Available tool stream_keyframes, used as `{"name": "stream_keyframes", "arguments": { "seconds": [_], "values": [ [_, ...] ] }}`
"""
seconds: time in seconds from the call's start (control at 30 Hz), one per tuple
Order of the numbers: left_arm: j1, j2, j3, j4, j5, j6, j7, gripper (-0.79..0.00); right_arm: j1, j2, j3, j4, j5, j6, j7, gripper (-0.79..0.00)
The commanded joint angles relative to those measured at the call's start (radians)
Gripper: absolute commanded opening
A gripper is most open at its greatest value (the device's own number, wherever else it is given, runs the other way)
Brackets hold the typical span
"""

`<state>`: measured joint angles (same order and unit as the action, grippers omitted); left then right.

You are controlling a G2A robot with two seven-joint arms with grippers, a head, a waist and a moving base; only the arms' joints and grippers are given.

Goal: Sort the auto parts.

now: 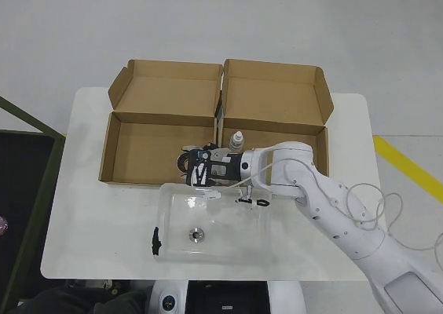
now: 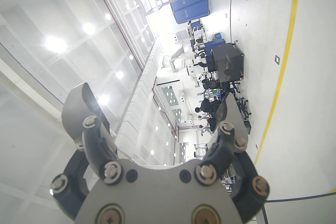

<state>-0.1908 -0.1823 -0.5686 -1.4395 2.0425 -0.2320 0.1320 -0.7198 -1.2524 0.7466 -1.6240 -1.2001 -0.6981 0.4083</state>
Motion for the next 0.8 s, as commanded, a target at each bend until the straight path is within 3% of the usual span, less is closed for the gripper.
{"name": "stream_keyframes", "arguments": {
  "seconds": [0.0,0.77],
  "values": [
    [0.0,0.0,0.0,0.0,0.0,0.0,0.0,0.0,0.023,-0.008,-0.009,0.026,0.001,0.003,-0.007,-0.785],
    [0.0,0.0,0.0,0.0,0.0,0.0,0.0,0.0,0.213,-0.145,-0.175,0.462,0.021,0.09,-0.107,-0.785]
  ]
}}
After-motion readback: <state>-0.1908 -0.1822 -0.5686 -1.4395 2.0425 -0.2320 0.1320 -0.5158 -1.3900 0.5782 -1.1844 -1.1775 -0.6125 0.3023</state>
